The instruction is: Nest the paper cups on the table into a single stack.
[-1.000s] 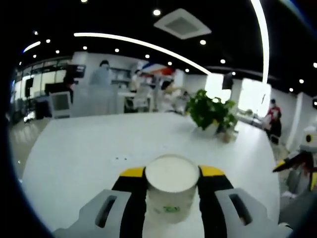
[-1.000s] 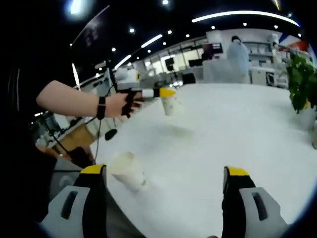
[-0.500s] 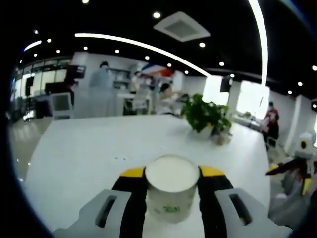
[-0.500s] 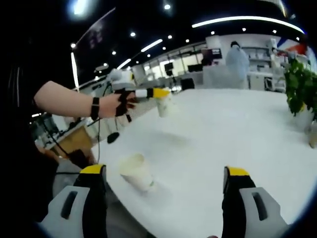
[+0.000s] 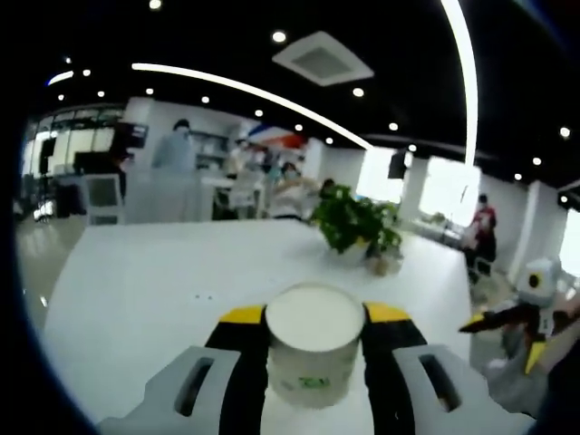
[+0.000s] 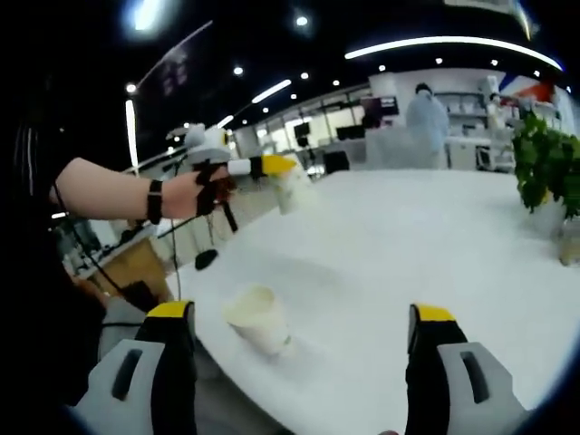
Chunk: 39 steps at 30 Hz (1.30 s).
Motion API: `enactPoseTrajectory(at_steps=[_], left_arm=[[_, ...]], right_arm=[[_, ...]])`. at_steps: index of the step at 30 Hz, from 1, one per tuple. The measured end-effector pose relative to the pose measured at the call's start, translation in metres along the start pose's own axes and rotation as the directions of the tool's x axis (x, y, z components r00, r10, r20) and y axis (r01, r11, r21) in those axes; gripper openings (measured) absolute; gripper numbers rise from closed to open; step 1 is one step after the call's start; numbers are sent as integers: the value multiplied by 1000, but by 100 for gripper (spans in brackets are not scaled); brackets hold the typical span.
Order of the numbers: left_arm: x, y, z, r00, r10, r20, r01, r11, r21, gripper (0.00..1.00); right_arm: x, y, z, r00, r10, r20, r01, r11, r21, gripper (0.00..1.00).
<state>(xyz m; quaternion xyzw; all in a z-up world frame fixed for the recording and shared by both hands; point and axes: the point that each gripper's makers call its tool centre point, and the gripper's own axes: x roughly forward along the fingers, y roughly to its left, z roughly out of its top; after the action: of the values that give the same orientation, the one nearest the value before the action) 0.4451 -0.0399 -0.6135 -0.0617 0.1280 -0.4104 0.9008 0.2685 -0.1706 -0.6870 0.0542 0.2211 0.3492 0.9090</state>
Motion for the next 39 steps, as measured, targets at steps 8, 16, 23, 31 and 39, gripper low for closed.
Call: enactPoseTrajectory(at_steps=[8,16,23,31,39], left_arm=[[-14,-20,8,999,-39,22,39,999,-11,38],[-24,-40,16,996,-88,25,88,996,10,38],[-31,-51,23,992,-117,39,118,993,-8,38],[-35,-63,14,989,-142,34,143,990,-19,38],[-40,-83,8,980,-196,21,197,978,-67,38]], right_arm=[[2,12,4,1000,7,17,-7,1000,-4,95],[3,15,6,999,8,42,-10,999,37,95],[6,19,12,997,25,77,-31,997,76,94],[11,26,17,994,49,96,-58,993,99,90],[16,32,22,990,71,119,-86,988,126,87]])
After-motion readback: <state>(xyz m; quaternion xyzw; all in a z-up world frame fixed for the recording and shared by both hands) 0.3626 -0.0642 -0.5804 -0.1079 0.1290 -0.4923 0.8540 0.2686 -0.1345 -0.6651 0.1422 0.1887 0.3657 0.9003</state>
